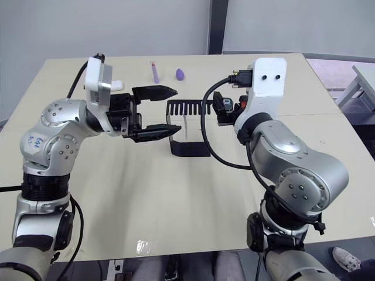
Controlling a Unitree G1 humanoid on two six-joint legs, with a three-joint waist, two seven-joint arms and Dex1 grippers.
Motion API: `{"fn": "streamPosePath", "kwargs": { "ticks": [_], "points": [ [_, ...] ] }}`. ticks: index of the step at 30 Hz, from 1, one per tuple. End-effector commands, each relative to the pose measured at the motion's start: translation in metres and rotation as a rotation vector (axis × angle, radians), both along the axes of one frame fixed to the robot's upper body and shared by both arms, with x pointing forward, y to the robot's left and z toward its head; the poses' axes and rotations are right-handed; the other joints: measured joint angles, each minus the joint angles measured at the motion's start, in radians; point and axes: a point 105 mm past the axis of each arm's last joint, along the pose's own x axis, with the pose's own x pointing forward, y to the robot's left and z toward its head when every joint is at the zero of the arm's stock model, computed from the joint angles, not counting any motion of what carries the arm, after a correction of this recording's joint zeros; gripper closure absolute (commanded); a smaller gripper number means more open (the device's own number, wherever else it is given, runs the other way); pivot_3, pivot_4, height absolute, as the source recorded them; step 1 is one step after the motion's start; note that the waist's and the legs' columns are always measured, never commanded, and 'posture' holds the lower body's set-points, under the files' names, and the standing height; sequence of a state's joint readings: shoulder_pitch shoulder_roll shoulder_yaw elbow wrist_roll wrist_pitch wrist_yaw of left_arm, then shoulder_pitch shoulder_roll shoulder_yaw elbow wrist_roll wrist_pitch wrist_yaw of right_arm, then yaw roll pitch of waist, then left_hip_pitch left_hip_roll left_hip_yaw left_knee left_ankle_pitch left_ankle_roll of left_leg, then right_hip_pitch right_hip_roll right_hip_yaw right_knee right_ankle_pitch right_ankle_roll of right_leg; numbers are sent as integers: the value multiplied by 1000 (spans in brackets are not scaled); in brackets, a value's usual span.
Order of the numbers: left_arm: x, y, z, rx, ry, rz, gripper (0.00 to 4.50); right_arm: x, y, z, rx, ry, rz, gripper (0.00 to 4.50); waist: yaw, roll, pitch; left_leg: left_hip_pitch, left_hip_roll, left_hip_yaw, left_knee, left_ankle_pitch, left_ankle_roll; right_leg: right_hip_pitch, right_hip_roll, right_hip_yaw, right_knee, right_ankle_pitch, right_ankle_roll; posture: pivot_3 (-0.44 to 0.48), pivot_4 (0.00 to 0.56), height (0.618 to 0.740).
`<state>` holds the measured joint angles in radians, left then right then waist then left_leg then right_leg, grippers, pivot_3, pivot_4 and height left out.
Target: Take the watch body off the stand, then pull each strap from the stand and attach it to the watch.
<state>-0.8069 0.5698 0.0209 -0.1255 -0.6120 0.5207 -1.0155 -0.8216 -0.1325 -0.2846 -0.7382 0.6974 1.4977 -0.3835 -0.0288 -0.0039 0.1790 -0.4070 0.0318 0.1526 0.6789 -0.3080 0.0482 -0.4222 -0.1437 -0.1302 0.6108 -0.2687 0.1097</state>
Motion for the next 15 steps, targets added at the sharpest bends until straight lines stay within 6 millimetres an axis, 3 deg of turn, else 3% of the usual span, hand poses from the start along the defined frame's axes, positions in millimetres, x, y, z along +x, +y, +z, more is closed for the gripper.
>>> {"fn": "streamPosePath", "kwargs": {
  "ticks": [1, 15],
  "points": [
    [1, 4, 12, -5, -58, 24, 40, -2, 2, 9, 2, -32, 17, 0, 0, 0, 0, 0, 0, 0, 0, 0, 0, 0, 0, 0, 0, 0, 0, 0, 150, 740],
    [-1, 5, 16, -23, -51, 38, 40, -3, 9, 1, -33, 11, 50, 0, 0, 0, 0, -2, 0, 2, 0, 0, 0, -4, 0, 2, 1, 0, 0, 0, 150, 740]
  ]
}}
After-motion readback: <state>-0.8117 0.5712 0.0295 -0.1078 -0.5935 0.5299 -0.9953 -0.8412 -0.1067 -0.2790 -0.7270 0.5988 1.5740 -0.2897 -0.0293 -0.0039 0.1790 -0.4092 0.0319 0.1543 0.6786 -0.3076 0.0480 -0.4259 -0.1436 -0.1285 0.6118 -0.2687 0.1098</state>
